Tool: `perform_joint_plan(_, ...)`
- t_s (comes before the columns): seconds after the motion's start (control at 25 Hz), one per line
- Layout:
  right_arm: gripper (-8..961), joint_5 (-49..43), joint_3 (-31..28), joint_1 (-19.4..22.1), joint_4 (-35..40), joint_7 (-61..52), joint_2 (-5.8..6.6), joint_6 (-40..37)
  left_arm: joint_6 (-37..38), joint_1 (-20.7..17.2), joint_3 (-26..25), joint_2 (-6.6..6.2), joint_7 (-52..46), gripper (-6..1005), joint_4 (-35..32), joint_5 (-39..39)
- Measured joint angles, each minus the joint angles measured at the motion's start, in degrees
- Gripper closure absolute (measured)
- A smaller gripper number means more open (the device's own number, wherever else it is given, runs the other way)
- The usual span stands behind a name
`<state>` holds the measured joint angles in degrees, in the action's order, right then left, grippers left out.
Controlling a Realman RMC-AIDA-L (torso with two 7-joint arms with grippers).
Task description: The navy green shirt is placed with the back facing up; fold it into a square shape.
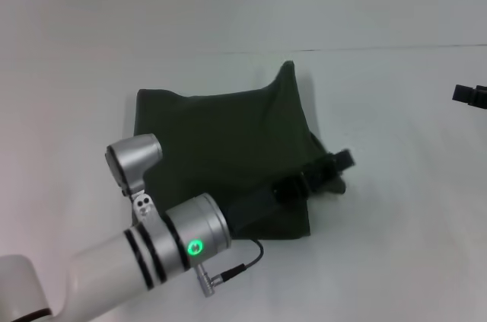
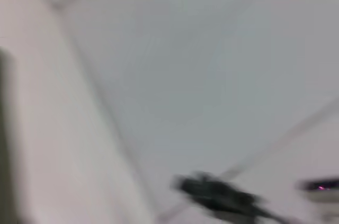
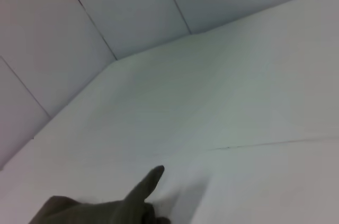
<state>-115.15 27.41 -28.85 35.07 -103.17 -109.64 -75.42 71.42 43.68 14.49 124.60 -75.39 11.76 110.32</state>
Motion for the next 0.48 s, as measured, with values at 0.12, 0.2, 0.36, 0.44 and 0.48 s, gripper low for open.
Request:
perform_joint_plan(0.12, 268, -1.8, 0.1, -1.2, 0.0, -1.6, -0.1, 0.3, 11.8, -1.7, -0.1, -0.13, -1.2, 617, -4.6, 4.2)
perform_joint_plan(0.2, 268, -2.8, 0.3, -2.1, 0.0, -3.9, -0.08, 0.1, 18.8, -3.2, -0.2, -0.17, -2.1, 520, -8.2, 5.2)
perform_joint_plan(0.36, 268, -3.7, 2.9, -3.8, 0.5, -10.0, 0.34, -1.1, 27.6, -7.2, -1.6, -0.37, -5.6, 381, -16.7, 4.7)
perform_joint_plan(0.44, 268, -3.9, 5.7, -4.9, 0.5, -13.3, 0.87, -1.7, 29.8, -8.7, -2.2, -0.46, -6.8, 340, -20.7, 4.5)
perform_joint_plan(0.48, 268, -4.1, 7.6, -5.6, 0.4, -15.2, 1.12, -2.0, 30.7, -9.4, -2.1, -0.51, -6.9, 319, -22.7, 4.4)
